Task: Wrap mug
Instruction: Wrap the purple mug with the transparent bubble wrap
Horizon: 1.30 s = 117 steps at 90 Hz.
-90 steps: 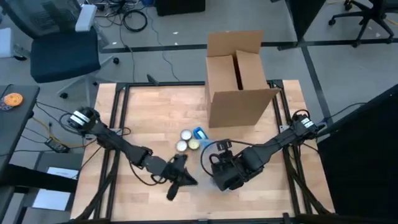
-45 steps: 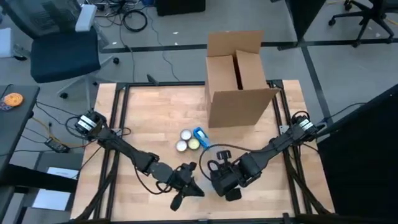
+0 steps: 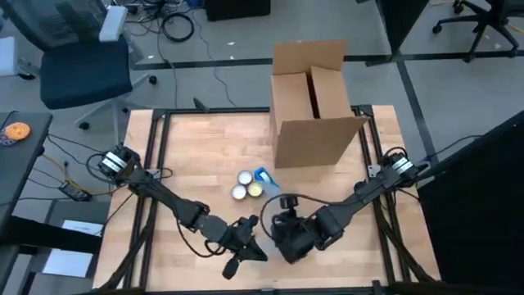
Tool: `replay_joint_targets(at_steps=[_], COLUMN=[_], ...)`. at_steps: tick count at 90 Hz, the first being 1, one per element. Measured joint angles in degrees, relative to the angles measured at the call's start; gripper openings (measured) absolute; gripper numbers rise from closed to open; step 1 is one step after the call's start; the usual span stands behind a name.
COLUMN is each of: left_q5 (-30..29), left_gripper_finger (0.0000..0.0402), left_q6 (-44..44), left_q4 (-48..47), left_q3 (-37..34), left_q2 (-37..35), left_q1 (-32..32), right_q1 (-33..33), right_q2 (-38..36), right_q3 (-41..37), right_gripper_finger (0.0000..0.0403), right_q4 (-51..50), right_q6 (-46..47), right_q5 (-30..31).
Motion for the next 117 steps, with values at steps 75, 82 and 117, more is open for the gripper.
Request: replay_joint_targets(at_steps=[75, 82, 117], left_q5=[-1.7, -1.6, -1.5], left_gripper_finger=[0.0000, 0.0000, 0.0000], left_q6=[0.9, 0.9, -0.3], left_q4=[1.0, 0.9, 1.5], left_q3=[-0.1, -0.1, -0.1], left_q2=[1.7, 1.7, 1.7], left_q1=[-0.4, -0.9, -1.4], right_q1=[-18.3, -18.4, -15.3], right_q2=[-1.3, -1.7, -1.7], right_q3=[4.7, 4.7, 4.7], right_gripper_finger=[0.0073, 0.0073, 0.0073], right_q4=[-6.4, -15.5, -24.5], right_q6=[-6.3, -0.1, 4.9], right_q5=[-11.1, -8.3, -20.3])
